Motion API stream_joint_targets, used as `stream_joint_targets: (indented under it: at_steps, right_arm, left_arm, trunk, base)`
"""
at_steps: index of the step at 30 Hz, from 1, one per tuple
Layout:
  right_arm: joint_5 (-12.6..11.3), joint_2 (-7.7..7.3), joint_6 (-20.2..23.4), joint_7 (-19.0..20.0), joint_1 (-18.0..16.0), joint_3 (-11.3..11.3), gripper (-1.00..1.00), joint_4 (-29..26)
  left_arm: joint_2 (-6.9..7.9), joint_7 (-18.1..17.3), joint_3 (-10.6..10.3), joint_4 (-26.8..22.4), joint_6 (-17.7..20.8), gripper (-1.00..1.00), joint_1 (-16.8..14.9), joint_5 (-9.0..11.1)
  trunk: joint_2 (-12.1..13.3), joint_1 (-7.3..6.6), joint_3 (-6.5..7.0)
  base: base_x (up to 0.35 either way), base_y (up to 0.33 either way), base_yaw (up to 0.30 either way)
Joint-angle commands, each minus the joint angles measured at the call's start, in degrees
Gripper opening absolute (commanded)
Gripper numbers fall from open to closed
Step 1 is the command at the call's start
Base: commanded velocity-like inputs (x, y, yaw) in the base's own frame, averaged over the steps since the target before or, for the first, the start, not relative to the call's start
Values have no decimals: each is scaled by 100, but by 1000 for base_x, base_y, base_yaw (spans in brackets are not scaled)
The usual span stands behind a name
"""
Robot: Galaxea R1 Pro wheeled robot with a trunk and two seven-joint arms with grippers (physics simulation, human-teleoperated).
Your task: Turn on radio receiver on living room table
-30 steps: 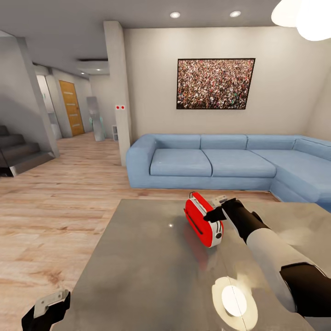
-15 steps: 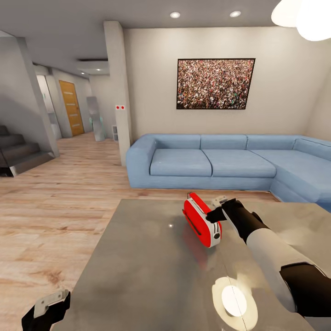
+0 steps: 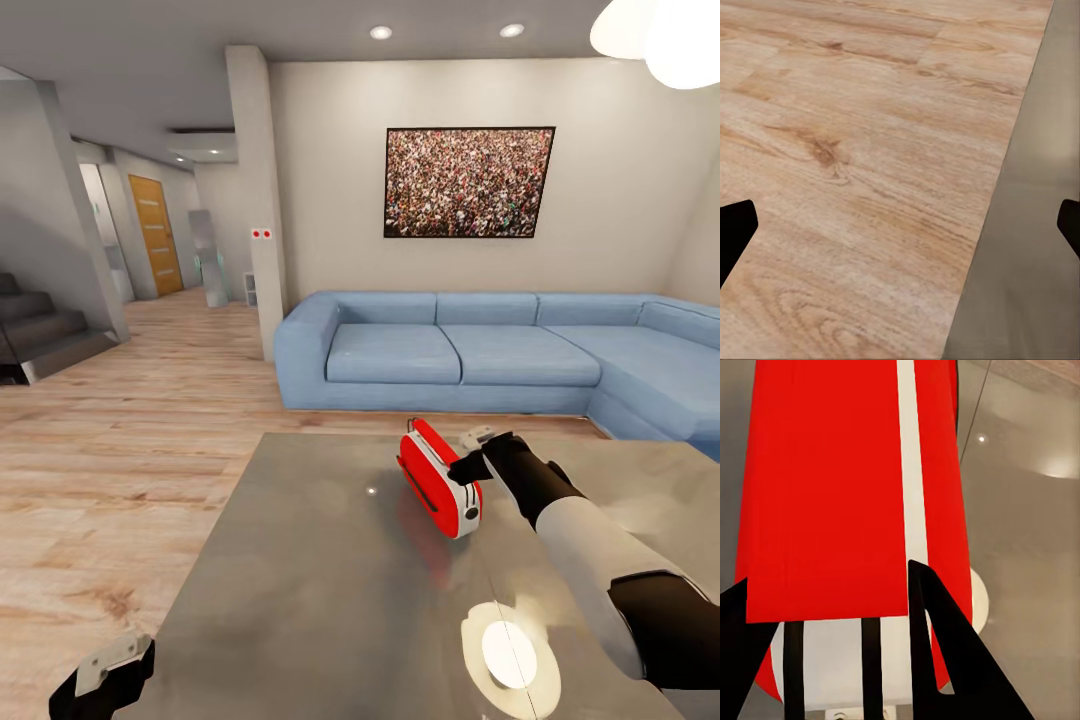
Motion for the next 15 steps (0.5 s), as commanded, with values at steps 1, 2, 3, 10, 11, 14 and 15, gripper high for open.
stream_joint_targets:
  at_steps: [1,2,3,10,11,14,15]
  right_arm:
    - [1,1,2,1,1,-3,-100,2]
    - [2,2,2,1,1,-4,-100,2]
    - [2,2,2,1,1,-5,-100,2]
    - [3,1,2,8,1,-7,-100,2]
    - [3,0,2,8,1,-7,-100,2]
    - [3,-1,2,9,1,-8,-100,2]
    - [3,-1,2,9,1,-8,-100,2]
  left_arm:
    - [-1,0,0,0,1,100,0,-1]
    - [-2,0,0,0,0,100,-1,-2]
    - [-3,0,0,0,-1,100,0,-2]
    - [0,8,-1,1,5,100,2,-3]
    - [1,8,-1,1,5,100,0,-3]
    - [3,8,-1,1,6,100,0,-5]
    - [3,9,-1,1,6,100,1,-8]
  trunk:
    - [0,0,0]
    - [0,0,0]
    - [0,0,0]
    - [0,0,0]
    - [0,0,0]
    - [0,0,0]
    - [40,-22,18]
  base:
    - [0,0,0]
    - [0,0,0]
    - [0,0,0]
    - [0,0,0]
    - [0,0,0]
    - [0,0,0]
    - [0,0,0]
